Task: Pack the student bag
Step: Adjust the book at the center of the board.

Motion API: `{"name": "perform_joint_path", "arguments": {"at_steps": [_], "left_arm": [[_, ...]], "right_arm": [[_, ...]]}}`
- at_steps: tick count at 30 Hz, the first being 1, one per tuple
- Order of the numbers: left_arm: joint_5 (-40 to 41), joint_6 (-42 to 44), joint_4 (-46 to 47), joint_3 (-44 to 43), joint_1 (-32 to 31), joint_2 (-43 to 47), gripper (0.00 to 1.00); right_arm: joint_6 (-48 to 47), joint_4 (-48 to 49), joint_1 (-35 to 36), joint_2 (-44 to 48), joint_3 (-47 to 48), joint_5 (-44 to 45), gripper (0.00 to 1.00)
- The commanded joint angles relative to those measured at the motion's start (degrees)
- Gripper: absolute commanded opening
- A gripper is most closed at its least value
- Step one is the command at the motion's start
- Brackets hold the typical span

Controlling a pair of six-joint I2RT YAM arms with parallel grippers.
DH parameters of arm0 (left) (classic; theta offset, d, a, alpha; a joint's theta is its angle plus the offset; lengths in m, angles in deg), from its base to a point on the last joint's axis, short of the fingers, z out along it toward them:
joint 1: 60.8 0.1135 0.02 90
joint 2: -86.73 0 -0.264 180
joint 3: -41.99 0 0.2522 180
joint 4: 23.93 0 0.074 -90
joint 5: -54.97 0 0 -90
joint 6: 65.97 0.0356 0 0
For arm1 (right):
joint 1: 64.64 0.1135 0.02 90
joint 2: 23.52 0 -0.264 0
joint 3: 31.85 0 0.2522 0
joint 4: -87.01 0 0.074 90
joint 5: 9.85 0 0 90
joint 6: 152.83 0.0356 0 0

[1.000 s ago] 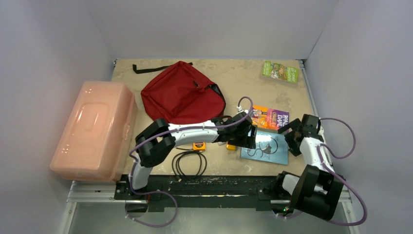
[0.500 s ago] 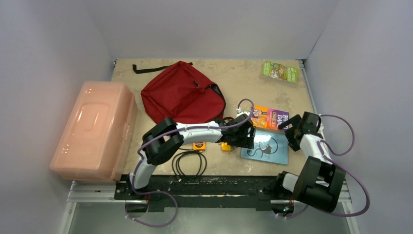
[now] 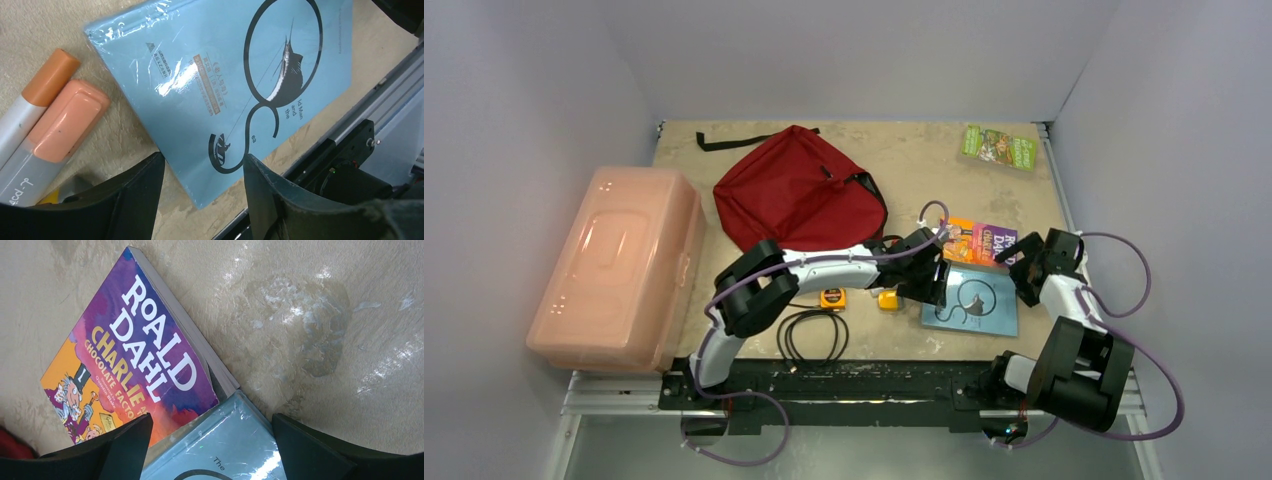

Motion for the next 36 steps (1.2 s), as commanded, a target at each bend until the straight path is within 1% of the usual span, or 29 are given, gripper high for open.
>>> {"name": "perform_joint_path", "arguments": {"at_steps": [1, 8, 15, 24, 28, 34, 36], "left_arm": [[-5.8, 1.3, 6.8, -2.4, 0.2, 6.7, 0.56], [-6.7, -1.3, 6.4, -1.9, 1.7, 10.8, 0.56], [-4.9, -3.6, 8.4, 6.5, 2.9, 15.8, 0.56], [-2.3, -4.5, 8.7, 17.0, 4.6, 21.6, 0.56], [-1.0, -4.2, 8.3, 20.9, 5.5, 23.5, 0.56], [-0.4, -4.8, 8.4, 23.1, 6.0, 23.8, 0.56], [0.6, -4.7, 5.6, 22.6, 6.2, 24.1, 0.57]], "right_arm": [[0.1, -4.1, 0.0, -1.1, -3.7, -4.2, 0.94], [1.4, -4.4, 0.1, 0.9, -5.7, -10.3, 0.93], [1.6, -3.6, 1.6, 1.5, -7.9, -13.8, 0.92], [7.1, -1.1, 9.4, 2.9, -9.7, -14.2, 0.91], [8.5, 0.7, 10.7, 2.5, -10.5, -14.4, 0.92], [10.4, 3.1, 12.9, 1.4, -11.5, -14.4, 0.91], [10.2, 3.5, 13.2, 0.7, -11.3, -14.3, 0.91]]}}
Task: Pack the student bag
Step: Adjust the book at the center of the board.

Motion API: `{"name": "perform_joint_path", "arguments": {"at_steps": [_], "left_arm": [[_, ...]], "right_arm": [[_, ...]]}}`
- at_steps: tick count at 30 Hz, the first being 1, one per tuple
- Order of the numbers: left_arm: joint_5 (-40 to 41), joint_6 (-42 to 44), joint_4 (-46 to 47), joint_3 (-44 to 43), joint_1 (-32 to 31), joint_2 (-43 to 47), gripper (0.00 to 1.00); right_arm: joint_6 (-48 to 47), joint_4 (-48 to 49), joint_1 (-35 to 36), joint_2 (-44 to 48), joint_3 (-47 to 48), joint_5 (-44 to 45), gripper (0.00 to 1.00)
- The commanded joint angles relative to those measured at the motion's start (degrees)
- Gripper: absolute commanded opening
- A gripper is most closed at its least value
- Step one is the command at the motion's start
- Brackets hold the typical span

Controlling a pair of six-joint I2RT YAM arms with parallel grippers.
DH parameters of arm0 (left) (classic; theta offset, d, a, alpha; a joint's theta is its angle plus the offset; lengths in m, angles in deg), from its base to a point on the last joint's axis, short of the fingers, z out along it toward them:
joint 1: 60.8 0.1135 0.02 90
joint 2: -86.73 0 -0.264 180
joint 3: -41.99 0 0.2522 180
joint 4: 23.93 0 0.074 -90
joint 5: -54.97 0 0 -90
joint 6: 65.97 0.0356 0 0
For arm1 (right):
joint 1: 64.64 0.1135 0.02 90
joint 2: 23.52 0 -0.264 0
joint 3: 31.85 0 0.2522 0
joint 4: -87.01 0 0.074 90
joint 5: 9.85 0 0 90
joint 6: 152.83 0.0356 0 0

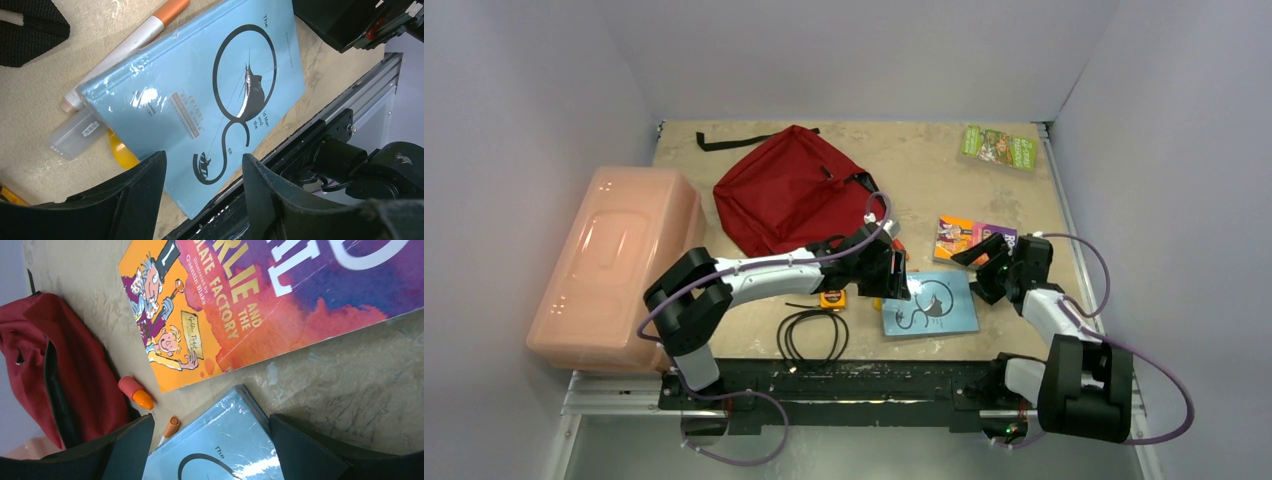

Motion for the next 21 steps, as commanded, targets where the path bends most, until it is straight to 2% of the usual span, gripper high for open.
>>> {"name": "perform_joint_path", "arguments": {"at_steps": [1, 5, 9, 13, 21], "left_arm": [[2.6, 0.2, -1.5, -0.6, 0.5, 3.3, 0.60], [6.5, 2.6, -5.7, 0.1, 0.7, 6.4, 0.73], [7.0, 0.5, -4.0, 3.3, 1.9, 9.1, 0.79], [3.5, -0.7, -0.4, 3.9, 4.2, 6.5, 0.77], [0.5, -4.6, 4.7, 2.0, 4.4, 0.1, 0.73]], "right_arm": [[0.6, -7.0, 1.5, -3.6, -2.9, 0.3, 0.91], [-1.6, -8.4, 1.5, -3.7, -1.4, 2.8, 0.91], [-2.6, -9.0, 1.5, -3.2, -0.6, 4.7, 0.91], [-3.3, -8.7, 1.5, -3.7, -0.3, 4.9, 0.92], [-3.4, -8.2, 1.5, -4.1, -0.3, 4.2, 0.91]]}}
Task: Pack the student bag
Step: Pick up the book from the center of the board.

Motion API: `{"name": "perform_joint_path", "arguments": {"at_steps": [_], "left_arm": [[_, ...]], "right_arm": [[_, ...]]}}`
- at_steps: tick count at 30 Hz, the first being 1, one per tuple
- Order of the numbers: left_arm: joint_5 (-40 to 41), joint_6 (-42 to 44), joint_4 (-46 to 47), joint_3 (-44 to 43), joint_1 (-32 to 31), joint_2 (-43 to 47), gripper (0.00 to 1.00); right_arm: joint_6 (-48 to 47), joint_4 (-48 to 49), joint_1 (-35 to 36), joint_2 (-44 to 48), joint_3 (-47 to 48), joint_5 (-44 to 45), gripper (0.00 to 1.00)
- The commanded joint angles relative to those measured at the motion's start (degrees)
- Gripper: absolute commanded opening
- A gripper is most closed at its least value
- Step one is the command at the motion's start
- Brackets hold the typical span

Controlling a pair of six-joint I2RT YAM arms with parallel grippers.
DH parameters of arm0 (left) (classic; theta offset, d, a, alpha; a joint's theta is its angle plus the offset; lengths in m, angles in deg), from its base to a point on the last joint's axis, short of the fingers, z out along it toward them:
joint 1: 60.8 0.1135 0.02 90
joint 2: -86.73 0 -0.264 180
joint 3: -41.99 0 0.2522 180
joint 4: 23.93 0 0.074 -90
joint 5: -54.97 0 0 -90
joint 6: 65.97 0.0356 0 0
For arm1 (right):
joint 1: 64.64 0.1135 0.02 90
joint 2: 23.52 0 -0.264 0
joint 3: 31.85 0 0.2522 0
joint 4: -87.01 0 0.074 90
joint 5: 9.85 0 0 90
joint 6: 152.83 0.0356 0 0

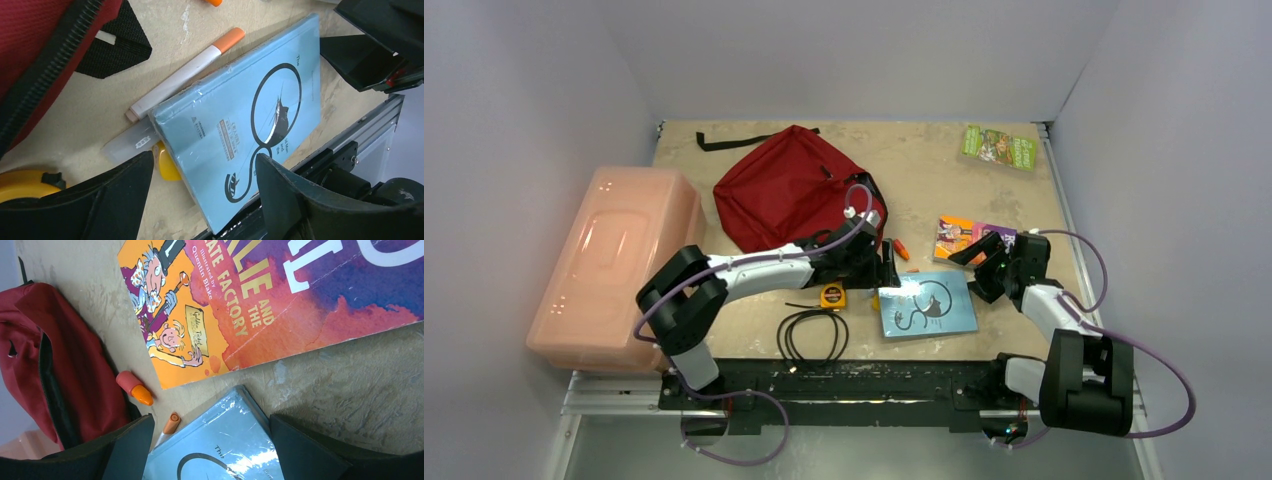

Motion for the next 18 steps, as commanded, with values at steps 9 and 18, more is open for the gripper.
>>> {"name": "perform_joint_path", "arguments": {"at_steps": [9, 18], "left_arm": [[-6.4, -6.6, 9.0, -0.5, -0.1, -5.9, 0.66], [-8.4, -7.2, 15.8, -1.0, -0.1, -3.1, 0.50]], "right_arm": [[-2.8, -7.1, 0.3, -2.8, -1.6, 3.9, 0.91], [-3.2, -7.5, 0.3, -2.4, -1.6, 3.4, 0.92]]}}
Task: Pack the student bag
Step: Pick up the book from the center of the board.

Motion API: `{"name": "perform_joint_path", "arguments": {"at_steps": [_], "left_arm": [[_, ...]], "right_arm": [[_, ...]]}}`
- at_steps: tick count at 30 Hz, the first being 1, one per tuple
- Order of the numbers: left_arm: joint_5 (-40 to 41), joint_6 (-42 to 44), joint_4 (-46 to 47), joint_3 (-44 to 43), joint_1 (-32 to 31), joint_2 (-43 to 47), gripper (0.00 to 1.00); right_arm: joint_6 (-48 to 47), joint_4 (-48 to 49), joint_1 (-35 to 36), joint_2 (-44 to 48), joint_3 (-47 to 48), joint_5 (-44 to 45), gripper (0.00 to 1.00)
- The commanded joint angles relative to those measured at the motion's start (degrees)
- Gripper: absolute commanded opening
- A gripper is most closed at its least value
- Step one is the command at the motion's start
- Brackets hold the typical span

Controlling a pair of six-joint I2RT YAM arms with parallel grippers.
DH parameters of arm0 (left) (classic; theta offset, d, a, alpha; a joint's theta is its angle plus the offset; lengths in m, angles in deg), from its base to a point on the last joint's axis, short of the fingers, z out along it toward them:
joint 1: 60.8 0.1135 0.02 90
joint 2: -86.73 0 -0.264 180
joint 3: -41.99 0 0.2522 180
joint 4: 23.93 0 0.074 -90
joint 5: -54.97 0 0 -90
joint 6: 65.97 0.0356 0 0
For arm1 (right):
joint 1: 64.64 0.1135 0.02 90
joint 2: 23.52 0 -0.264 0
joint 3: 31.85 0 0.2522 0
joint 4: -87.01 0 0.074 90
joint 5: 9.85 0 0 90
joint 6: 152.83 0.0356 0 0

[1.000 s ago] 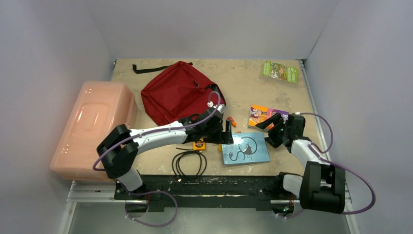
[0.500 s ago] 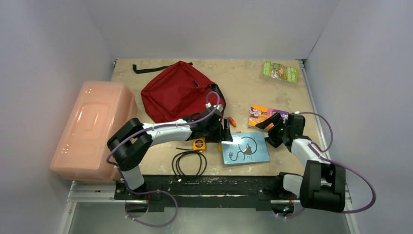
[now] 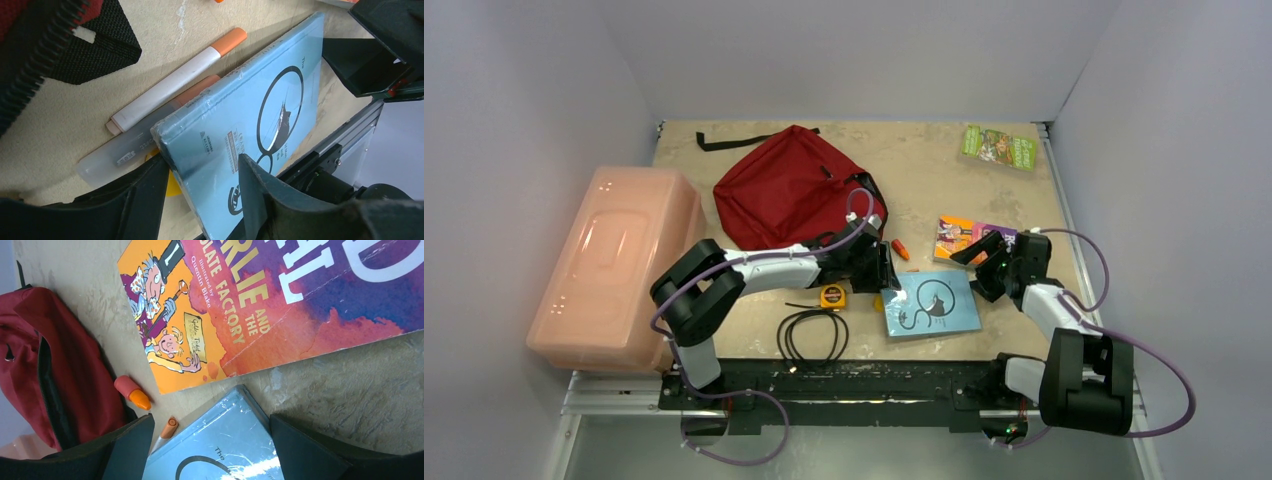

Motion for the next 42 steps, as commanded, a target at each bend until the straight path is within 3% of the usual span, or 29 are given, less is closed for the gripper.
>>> {"name": "perform_joint_path", "arguments": {"at_steps": [1, 12, 23, 28, 32, 36, 37, 39, 42], "left_arm": [[-3.9, -1.7, 10.9, -1.5, -0.3, 2.9, 0.48], [-5.3, -3.6, 14.1, -4.0, -0.2, 2.2, 0.29], [-2.2, -10.6, 21.6, 0.3, -0.5, 6.1, 0.30], [-3.4, -12.1, 19.8, -2.5, -0.5, 3.4, 0.39], [-4.1, -11.6, 14.7, -5.5, -0.5, 0.6, 0.40], [-2.5, -11.0, 11.6, -6.2, -0.5, -0.2, 0.33], [-2.2, -10.2, 11.5, -6.3, -0.5, -0.3, 0.26], [-2.6, -7.3, 12.1, -7.1, -0.4, -1.0, 0.03], [-3.1, -1.7, 11.3, -7.8, 0.4, 0.2, 0.00]], "right_arm": [[-2.8, -7.7, 0.3, -1.8, -1.8, 3.2, 0.91], [-3.8, -8.5, 0.3, -0.4, -1.1, 3.8, 0.91], [-3.8, -6.9, 0.3, -2.5, -1.5, 3.1, 0.91], [-4.0, -7.1, 0.3, -3.2, -0.5, 3.1, 0.91], [-4.0, -7.2, 0.3, -2.7, -0.3, 3.2, 0.91], [-3.9, -6.7, 0.3, -1.8, -0.6, 3.3, 0.91], [-3.9, -6.5, 0.3, -1.7, -0.7, 3.2, 0.91], [-4.4, -6.2, 0.3, -1.6, -0.5, 2.6, 0.92], [-8.0, -7.2, 0.5, -0.2, 1.6, 1.9, 0.92]]}}
